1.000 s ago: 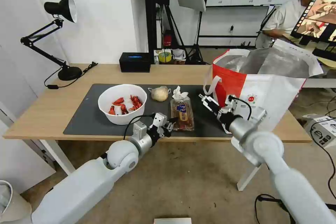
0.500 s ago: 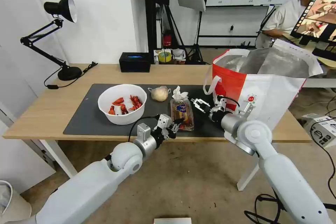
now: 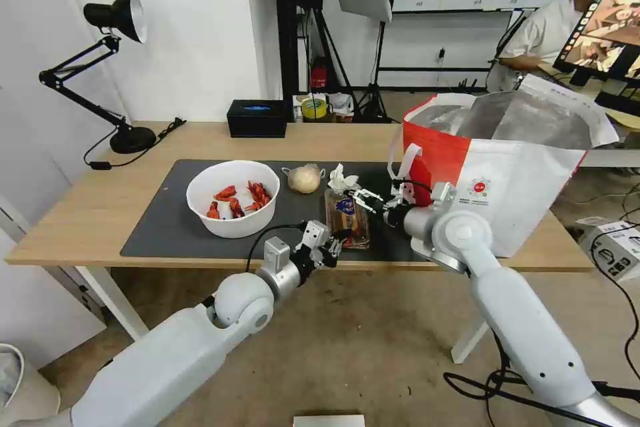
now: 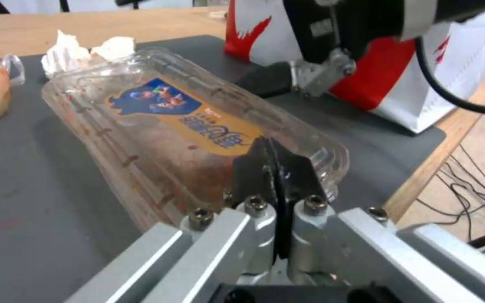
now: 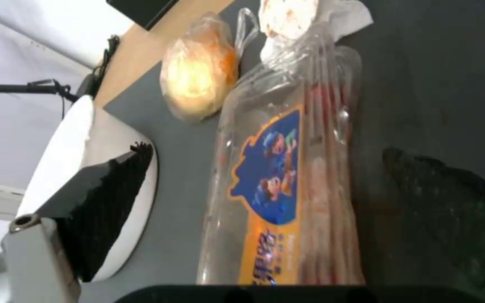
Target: Pick up the trash from the table and place it into the takeout bag.
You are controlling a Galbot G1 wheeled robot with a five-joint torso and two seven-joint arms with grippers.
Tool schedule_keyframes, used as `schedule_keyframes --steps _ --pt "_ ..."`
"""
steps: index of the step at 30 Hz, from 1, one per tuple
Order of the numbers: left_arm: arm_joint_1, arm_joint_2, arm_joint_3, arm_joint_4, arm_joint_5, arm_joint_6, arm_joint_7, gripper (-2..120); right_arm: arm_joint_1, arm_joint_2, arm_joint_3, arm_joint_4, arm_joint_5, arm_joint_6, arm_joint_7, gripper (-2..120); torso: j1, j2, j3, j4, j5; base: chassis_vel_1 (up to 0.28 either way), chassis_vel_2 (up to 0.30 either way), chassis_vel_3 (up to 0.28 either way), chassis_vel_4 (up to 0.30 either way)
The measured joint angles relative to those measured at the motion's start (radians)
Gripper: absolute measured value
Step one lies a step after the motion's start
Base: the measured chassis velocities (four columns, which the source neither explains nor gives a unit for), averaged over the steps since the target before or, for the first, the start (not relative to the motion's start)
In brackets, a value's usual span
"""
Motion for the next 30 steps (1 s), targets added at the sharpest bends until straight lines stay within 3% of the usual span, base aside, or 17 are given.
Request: schedule_keyframes --steps 30 --pt "-0.011 0.003 0.008 0.01 -0.003 -0.003 0.0 0 0.075 0.04 -0.062 -0.085 -0.004 -0.085 0.022 100 0.0 0.0 0.0 0.0 0.0001 0.0 0.0 0.0 0.0"
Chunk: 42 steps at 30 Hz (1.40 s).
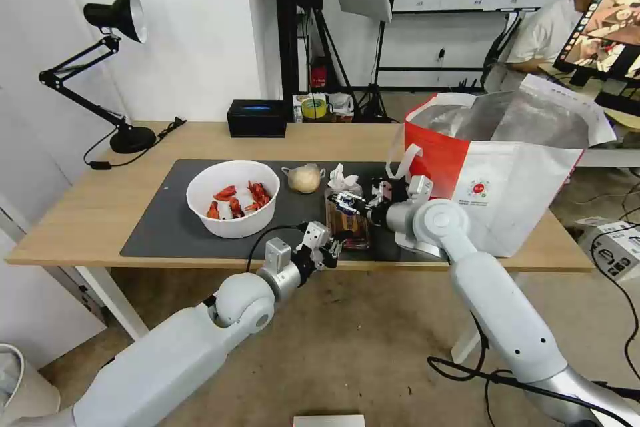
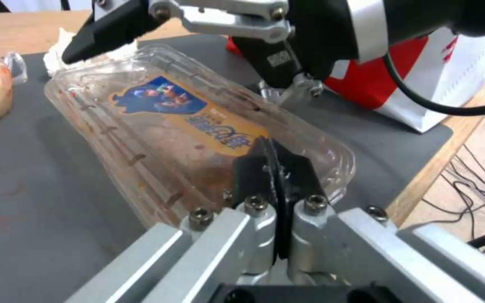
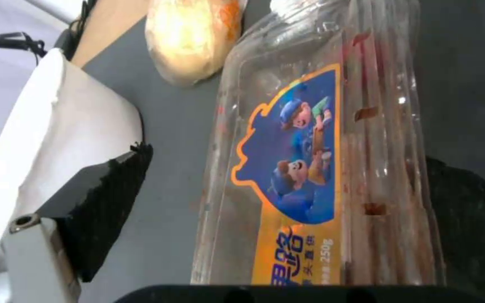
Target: Pick up the trash from the table and place it into the takeout bag.
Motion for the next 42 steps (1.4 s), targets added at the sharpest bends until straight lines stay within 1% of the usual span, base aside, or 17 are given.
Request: schedule_keyframes --steps 12,23,25,26,27,29,30,31,32,33,34,35,36,37,39,40,42 --pt "0.012 -0.007 -0.001 -0.001 0.003 -0.001 0.001 0 0.021 0.013 -0.005 -0.033 -0.001 -0.015 -0.01 100 0.0 0.0 0.0 0.0 0.0 0.0 0.0 0.0 0.0" --pt "0.024 0.002 -0.006 -0.015 0.004 -0.002 0.002 0 0.031 0.008 -0.011 -0.04 -0.003 -0.02 -0.011 99 0.0 0.0 0.0 0.0 0.0 0.0 0.0 0.0 0.0" --pt "0.026 0.003 -0.007 -0.02 0.004 -0.002 0.002 0 0.033 0.001 -0.015 -0.04 -0.003 -0.02 -0.009 89 0.0 0.0 0.0 0.0 0.0 0.0 0.0 0.0 0.0" --pt "0.026 0.003 -0.007 -0.021 0.004 -0.003 0.002 0 0.033 -0.001 -0.015 -0.039 -0.003 -0.02 -0.009 86 0.0 0.0 0.0 0.0 0.0 0.0 0.0 0.0 0.0" --pt "0.026 0.003 -0.007 -0.021 0.004 -0.003 0.002 0 0.033 -0.001 -0.015 -0.039 -0.003 -0.02 -0.009 86 0.0 0.0 0.0 0.0 0.0 0.0 0.0 0.0 0.0" --pt "0.026 0.006 -0.008 -0.023 0.003 -0.003 0.002 0 0.031 -0.009 -0.015 -0.035 -0.003 -0.02 -0.007 74 0.0 0.0 0.0 0.0 0.0 0.0 0.0 0.0 0.0" --pt "0.026 0.006 -0.008 -0.023 0.003 -0.003 0.002 0 0.031 -0.009 -0.015 -0.035 -0.003 -0.02 -0.007 74 0.0 0.0 0.0 0.0 0.0 0.0 0.0 0.0 0.0" --pt "0.026 0.006 -0.008 -0.023 0.003 -0.003 0.002 0 0.03 -0.012 -0.015 -0.034 -0.003 -0.02 -0.006 70 0.0 0.0 0.0 0.0 0.0 0.0 0.0 0.0 0.0" --pt "0.026 0.007 -0.008 -0.024 0.003 -0.003 0.002 0 0.027 -0.016 -0.015 -0.033 -0.003 -0.02 -0.004 64 0.0 0.0 0.0 -0.0001 0.0 0.0 0.0 0.0 0.0" --pt "0.026 0.007 -0.008 -0.024 0.003 -0.003 0.002 0 0.027 -0.016 -0.015 -0.033 -0.003 -0.02 -0.004 64 0.0 0.0 0.0 -0.0001 0.0 0.0 0.0 0.0 0.0" --pt "0.026 0.007 -0.009 -0.024 0.003 -0.003 0.002 0 0.026 -0.018 -0.015 -0.032 -0.003 -0.02 -0.002 57 0.0 0.0 0.0 0.0 0.0 0.0 0.0 0.0 0.0" --pt "0.026 0.007 -0.009 -0.024 0.003 -0.003 0.002 0 0.025 -0.019 -0.015 -0.032 -0.003 -0.02 -0.002 55 0.0 0.0 0.0 0.0 0.0 0.0 0.0 0.0 0.0" --pt "0.026 0.006 -0.009 -0.024 0.003 -0.003 0.002 0 0.023 -0.02 -0.014 -0.032 -0.003 -0.02 0.0 47 0.0 0.0 0.0 0.0 0.0 0.0 0.0 0.0 0.0" --pt "0.026 0.006 -0.009 -0.024 0.003 -0.003 0.002 0 0.023 -0.02 -0.014 -0.032 -0.003 -0.02 0.0 47 0.0 0.0 0.0 0.0 0.0 0.0 0.0 0.0 0.0" --pt "0.026 0.003 -0.009 -0.023 0.003 -0.003 0.002 0 0.02 -0.021 -0.012 -0.032 -0.003 -0.02 0.001 37 0.0 0.0 0.0 0.0 0.0 0.0 0.0 0.0 0.0" --pt "0.026 0.003 -0.009 -0.023 0.003 -0.003 0.002 0 0.02 -0.021 -0.012 -0.032 -0.003 -0.02 0.001 37 0.0 0.0 0.0 0.0 0.0 0.0 0.0 0.0 0.0" --pt "0.027 0.003 -0.009 -0.021 0.003 -0.003 0.002 0 0.015 -0.02 -0.01 -0.032 -0.003 -0.02 0.002 27 0.0 0.0 0.0 -0.0001 0.0 0.0 0.0 0.0 0.0"
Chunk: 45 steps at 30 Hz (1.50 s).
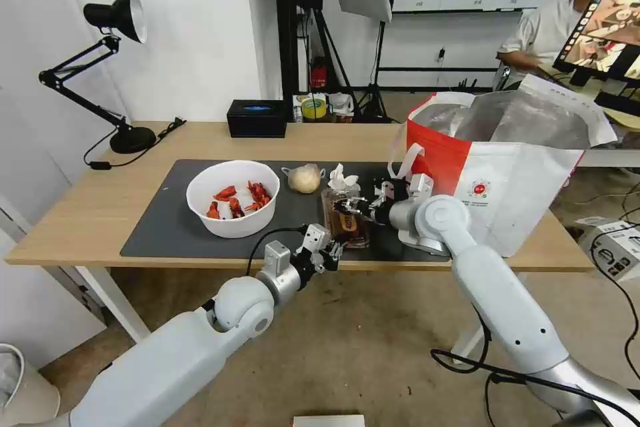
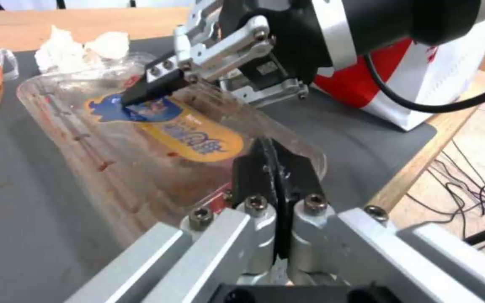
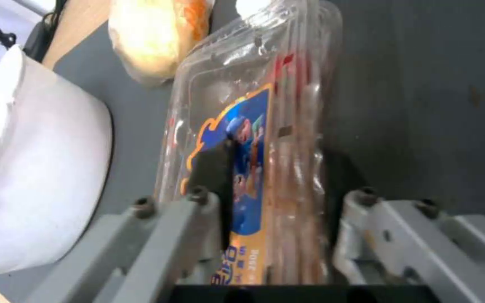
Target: Pick up the trash from the table and place it into the takeout bag.
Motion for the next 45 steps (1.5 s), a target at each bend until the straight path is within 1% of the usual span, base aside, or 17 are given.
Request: schedule_keyframes --steps 1,3,5,7,9,23,27,29,30,32,33,34,36,39,40,43,45 --pt "0.0 0.0 0.0 0.0 0.0 0.0 0.0 0 0.0 0.0 0.0 0.0 0.0 0.0 0.0 27 0.0 0.0 0.0 0.0 0.0 0.0 0.0 0.0 0.0" --pt "0.001 0.0 0.0 0.002 0.0 0.0 0.0 0 -0.003 0.001 0.001 0.0 0.0 0.0 0.0 15 0.0 0.0 0.0 0.0 0.0 0.0 0.0 0.0 0.0" --pt "0.002 0.0 0.0 0.003 0.0 0.0 0.0 0 -0.004 0.001 0.002 0.0 0.0 0.0 0.001 13 0.0 0.0 0.0 0.0 0.0 0.0 0.0 0.0 0.0" --pt "0.002 0.0 -0.001 0.007 0.0 -0.001 0.0 0 -0.005 0.003 0.003 0.0 -0.001 0.001 0.001 3 0.0 0.0 0.0 0.0 0.0 0.0 0.0 0.0 0.0" --pt "0.002 0.0 -0.001 0.008 0.0 -0.001 0.0 0 -0.006 0.003 0.003 0.0 -0.001 0.001 0.001 0 0.0 0.0 0.0 0.0001 0.0 0.0 0.0 0.0 0.0" --pt "0.074 0.043 -0.082 -0.048 -0.002 -0.009 0.008 0 -0.007 0.005 0.019 -0.009 0.003 0.001 -0.005 0 0.0 0.0 0.0 0.0003 0.0 0.0 0.0 0.0 0.0" --pt "0.168 0.065 -0.176 -0.095 0.006 -0.018 0.011 0 -0.011 0.004 0.026 -0.003 0.002 0.001 -0.016 0 0.0 0.0 0.0 0.0001 -0.0001 0.0 0.0 0.0 0.0" --pt "0.233 0.077 -0.248 -0.13 0.01 -0.021 0.013 9 -0.017 0.003 0.029 0.008 0.002 0.001 -0.023 0 0.0 0.0 0.0 0.0 -0.0003 0.0 0.0 0.0 0.0" --pt "0.233 0.077 -0.248 -0.13 0.01 -0.021 0.013 9 -0.017 0.003 0.029 0.008 0.002 0.001 -0.023 0 0.0 0.0 0.0 0.0 -0.0003 0.0 0.0 0.0 0.0" --pt "0.311 0.093 -0.328 -0.171 0.014 -0.027 0.02 19 -0.031 0.003 0.032 0.032 0.001 0.001 -0.032 0 0.0 0.0 0.0 0.0001 -0.0001 0.0 0.0 0.0 0.0" --pt "0.311 0.093 -0.328 -0.171 0.014 -0.027 0.02 19 -0.031 0.003 0.032 0.032 0.001 0.001 -0.032 0 0.0 0.0 0.0 0.0001 -0.0001 0.0 0.0 0.0 0.0" --pt "0.359 0.103 -0.367 -0.19 0.021 -0.036 0.025 25 -0.044 0.0 0.039 0.052 0.0 0.002 -0.04 0 0.0 0.0 0.0 0.0004 0.0 0.0 0.0 0.0 0.0" --pt "0.381 0.108 -0.382 -0.197 0.025 -0.042 0.026 28 -0.055 -0.003 0.047 0.069 -0.001 0.003 -0.045 0 0.0 0.0 0.0 0.0008 -0.0001 0.0 0.0 0.0 0.0" --pt "0.438 0.1 -0.419 -0.22 0.042 -0.068 0.028 44 -0.087 -0.023 0.076 0.143 -0.008 0.013 -0.054 0 0.0 0.0 0.0 -0.0005 -0.0002 0.0 0.0 0.0 0.0" --pt "0.438 0.1 -0.419 -0.22 0.042 -0.068 0.028 44 -0.087 -0.023 0.076 0.143 -0.008 0.013 -0.054 0 0.0 0.0 0.0 -0.0005 -0.0002 0.0 0.0 0.0 0.0" --pt "0.5 0.083 -0.458 -0.24 0.063 -0.099 0.026 59 -0.095 -0.038 0.08 0.203 -0.02 0.026 -0.061 0 0.0 0.0 0.0 0.0002 -0.0002 0.0 0.0 0.0 0.0" --pt "0.518 0.076 -0.47 -0.244 0.07 -0.106 0.025 63 -0.096 -0.042 0.081 0.217 -0.028 0.029 -0.067 0 0.0 0.0 0.0 0.0002 -0.0001 0.0 0.0 0.0 0.0"
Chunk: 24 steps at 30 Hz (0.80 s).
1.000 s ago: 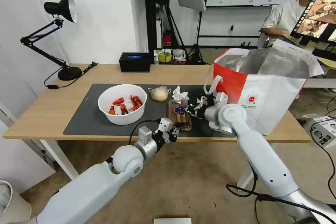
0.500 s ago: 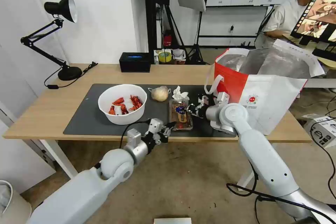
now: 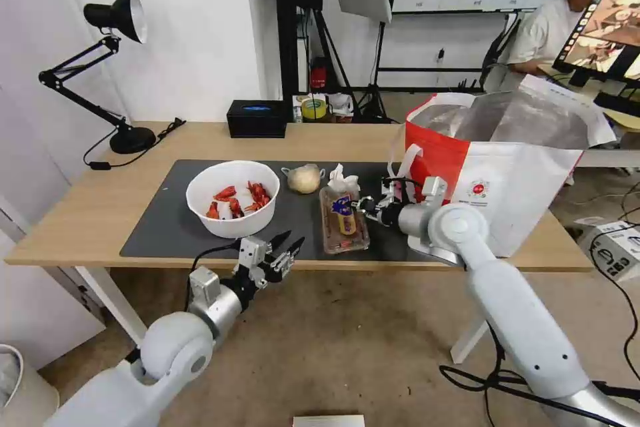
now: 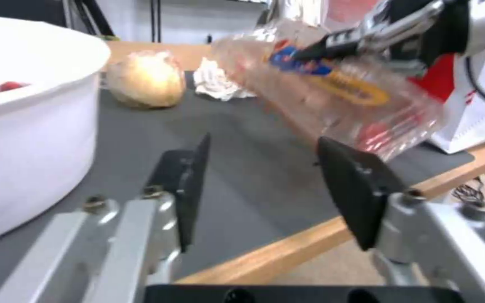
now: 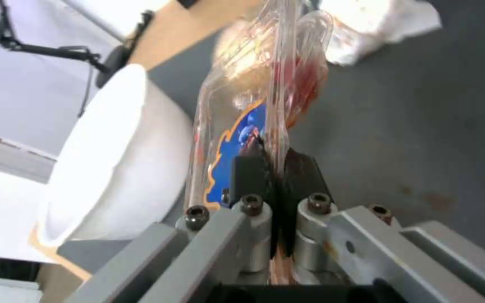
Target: Pick up the trash from the table and place it into the takeout bag.
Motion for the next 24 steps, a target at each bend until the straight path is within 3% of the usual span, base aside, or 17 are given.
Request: schedule_keyframes --steps 10,16,24 --pt "0.17 -0.055 -0.147 -0.028 0.05 -0.057 0.0 99 0.04 -0.051 0.032 0.143 -0.034 0.07 -0.053 0 0.0 0.0 0.0 0.0 0.0001 0.0 0.0 0.0 0.0" --pt "0.215 -0.084 -0.199 -0.04 0.058 -0.068 0.001 100 0.124 -0.105 0.062 0.186 -0.028 0.114 -0.055 0 0.0 0.0 0.0 -0.0001 0.0002 0.0 0.0 0.0 0.0" --pt "0.233 -0.112 -0.209 -0.045 0.071 -0.077 0.003 100 0.236 -0.204 0.094 0.16 -0.071 0.187 -0.057 0 0.0 0.0 0.0 -0.0001 0.0001 0.0 0.0 0.0 0.0"
